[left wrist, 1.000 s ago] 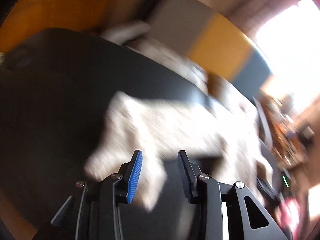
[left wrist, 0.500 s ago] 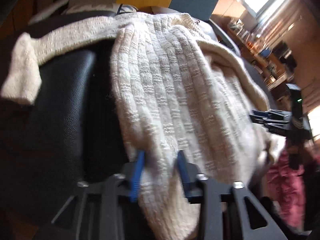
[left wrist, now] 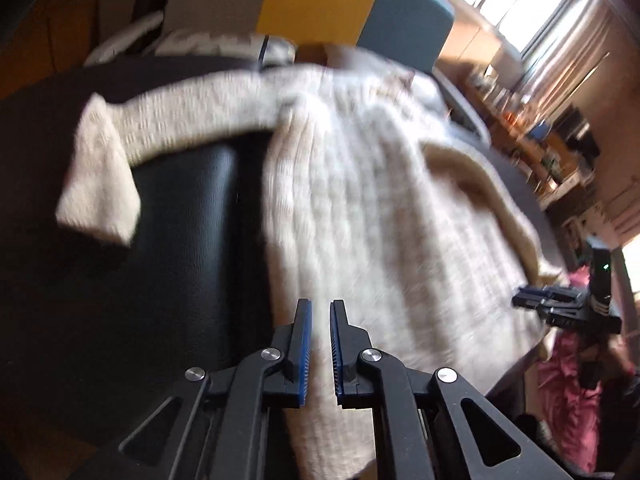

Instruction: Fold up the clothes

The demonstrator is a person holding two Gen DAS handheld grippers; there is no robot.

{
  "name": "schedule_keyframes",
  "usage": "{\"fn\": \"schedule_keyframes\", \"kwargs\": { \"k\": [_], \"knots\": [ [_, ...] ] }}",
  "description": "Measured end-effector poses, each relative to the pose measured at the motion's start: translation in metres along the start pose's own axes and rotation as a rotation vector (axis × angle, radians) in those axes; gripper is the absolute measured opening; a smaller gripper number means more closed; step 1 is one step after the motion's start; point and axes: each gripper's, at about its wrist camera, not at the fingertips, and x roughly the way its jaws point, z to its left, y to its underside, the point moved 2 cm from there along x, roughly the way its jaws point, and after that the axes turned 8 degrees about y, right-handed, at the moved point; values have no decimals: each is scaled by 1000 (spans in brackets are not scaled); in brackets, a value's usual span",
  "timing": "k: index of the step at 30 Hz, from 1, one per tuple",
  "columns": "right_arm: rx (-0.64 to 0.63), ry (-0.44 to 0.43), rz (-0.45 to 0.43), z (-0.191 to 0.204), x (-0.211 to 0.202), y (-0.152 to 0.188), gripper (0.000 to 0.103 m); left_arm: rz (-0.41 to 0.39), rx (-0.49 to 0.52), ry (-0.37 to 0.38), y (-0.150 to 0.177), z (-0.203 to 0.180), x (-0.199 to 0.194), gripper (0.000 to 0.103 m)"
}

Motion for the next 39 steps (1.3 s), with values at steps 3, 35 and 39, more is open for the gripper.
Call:
{"fn": "schedule_keyframes", "kwargs": {
  "k": [3,35,39],
  "knots": [
    [-2,123,-49,-25,-13,0,30,-35,40,53,-13,-21,2,23],
    [169,591,-149,-218,-32,-118,30,356,305,316,41,-119,127,24],
    [328,448,-180,-210,-48,-52,30,363,324,318,42,-121,127,24]
  ]
}}
